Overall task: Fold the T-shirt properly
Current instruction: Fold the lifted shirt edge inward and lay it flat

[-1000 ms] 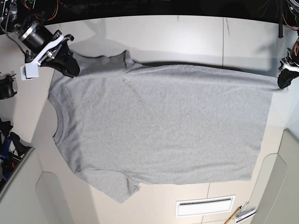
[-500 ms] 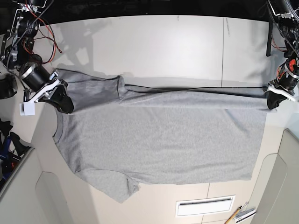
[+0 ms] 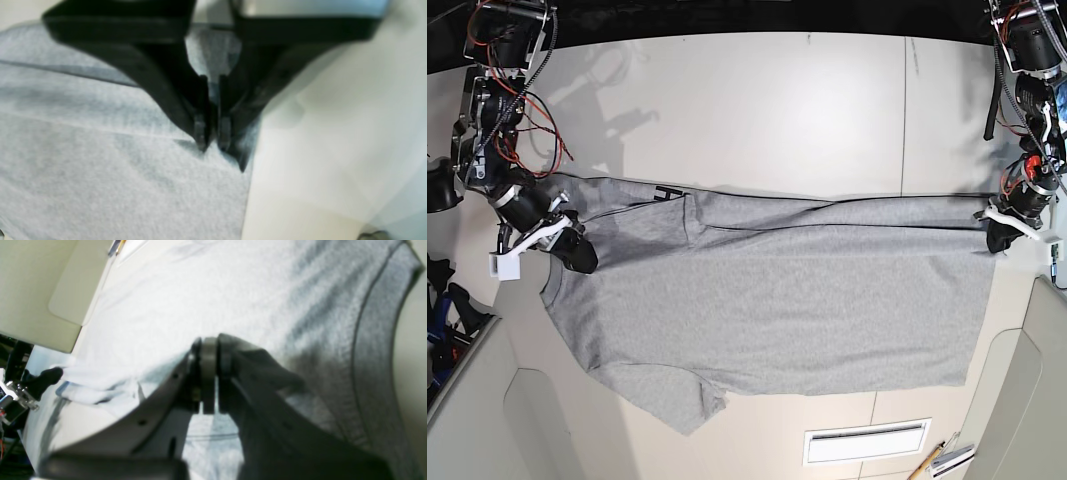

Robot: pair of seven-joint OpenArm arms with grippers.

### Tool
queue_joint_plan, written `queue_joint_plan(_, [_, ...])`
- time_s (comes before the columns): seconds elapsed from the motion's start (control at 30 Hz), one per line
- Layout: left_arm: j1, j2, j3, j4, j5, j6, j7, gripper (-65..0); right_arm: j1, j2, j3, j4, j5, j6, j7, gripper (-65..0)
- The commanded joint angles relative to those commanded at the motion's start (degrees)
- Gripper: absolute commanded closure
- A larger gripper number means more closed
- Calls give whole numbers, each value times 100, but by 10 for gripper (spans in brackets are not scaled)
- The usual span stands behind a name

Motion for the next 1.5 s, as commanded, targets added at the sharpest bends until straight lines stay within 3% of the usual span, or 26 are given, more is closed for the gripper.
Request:
queue_joint_plan(0.07, [-2, 0, 0, 2, 72, 0, -68, -235, 0, -39, 0, 2, 7, 0, 0, -281])
queue_joint_plan(0.13, [0, 0, 0, 2, 76, 0, -35, -331, 0, -37, 15, 9, 9, 0, -13, -358])
queue_joint_plan(0.2, [-2, -4, -11, 24, 63, 0, 48, -368, 0, -39, 153, 94, 57, 0, -238, -358])
queue_joint_plan(0.33, [22, -68, -223, 144, -446, 0, 431, -368, -103, -35, 800, 498, 232, 0, -708, -358])
queue_joint_plan(0.43, [22, -129, -717, 153, -1119, 0, 922, -371, -409, -7, 1285, 839, 225, 0, -776, -358])
queue_joint_plan(0.53, [37, -195, -966, 153, -1749, 0, 1497, -436, -761, 83, 1545, 857, 221, -31, -745, -358])
queue_joint_plan(0.6, [90, -190, -964, 153, -1904, 0, 1816, -458, -1003, 153, 1602, 850, 136, -55, -621, -358])
queue_joint_plan(0.73, [291, -190, -977, 153, -1869, 0, 1808, -458, -1316, 197, 1602, 807, 4, -116, -492, -359])
queue_joint_plan(0.87, [319, -188, -975, 151, -1631, 0, 1810, -458, -1349, 186, 1602, 533, -26, -127, -358, -453])
queue_joint_plan(1.13, [282, -92, -852, -162, -1453, 0, 1738, -473, -1298, 131, 1495, 122, 22, -125, -317, -453])
queue_joint_plan(1.27, [286, 48, -850, -313, -833, 0, 1373, -473, -1283, 13, 1141, 122, 26, -125, -297, -453])
queue_joint_plan(1.5, [286, 195, -601, -332, -824, 0, 1370, -472, -1204, -363, 743, 122, -39, -101, -168, -451])
